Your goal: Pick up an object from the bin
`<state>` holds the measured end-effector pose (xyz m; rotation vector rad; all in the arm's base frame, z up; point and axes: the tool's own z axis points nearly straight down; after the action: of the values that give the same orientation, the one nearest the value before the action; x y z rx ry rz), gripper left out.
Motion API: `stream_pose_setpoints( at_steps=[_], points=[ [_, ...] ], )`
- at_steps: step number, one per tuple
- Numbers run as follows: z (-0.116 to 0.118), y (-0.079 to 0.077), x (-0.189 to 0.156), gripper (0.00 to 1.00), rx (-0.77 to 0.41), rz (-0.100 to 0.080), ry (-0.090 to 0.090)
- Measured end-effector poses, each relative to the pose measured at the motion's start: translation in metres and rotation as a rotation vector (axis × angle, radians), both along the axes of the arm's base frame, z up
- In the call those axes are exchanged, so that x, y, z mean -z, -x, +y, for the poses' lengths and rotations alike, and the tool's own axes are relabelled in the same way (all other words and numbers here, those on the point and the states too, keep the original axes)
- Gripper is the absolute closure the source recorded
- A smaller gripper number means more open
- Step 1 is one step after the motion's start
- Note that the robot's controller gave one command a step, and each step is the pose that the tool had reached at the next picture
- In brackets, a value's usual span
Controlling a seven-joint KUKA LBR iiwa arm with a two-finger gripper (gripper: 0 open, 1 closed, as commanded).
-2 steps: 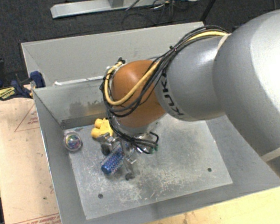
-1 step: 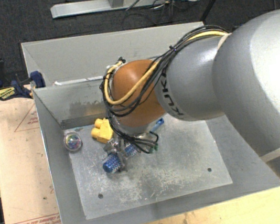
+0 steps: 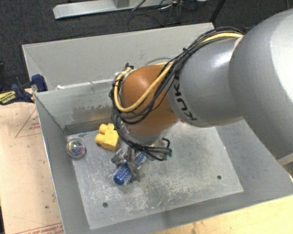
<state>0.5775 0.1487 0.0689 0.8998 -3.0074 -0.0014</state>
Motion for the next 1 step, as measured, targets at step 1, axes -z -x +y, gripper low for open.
stream_pose_setpoints(
  at_steps=[1],
  points=[
    [0.0373, 0.0192, -0.1226, 1.00, -0.058, -0.011, -0.005]
  ],
)
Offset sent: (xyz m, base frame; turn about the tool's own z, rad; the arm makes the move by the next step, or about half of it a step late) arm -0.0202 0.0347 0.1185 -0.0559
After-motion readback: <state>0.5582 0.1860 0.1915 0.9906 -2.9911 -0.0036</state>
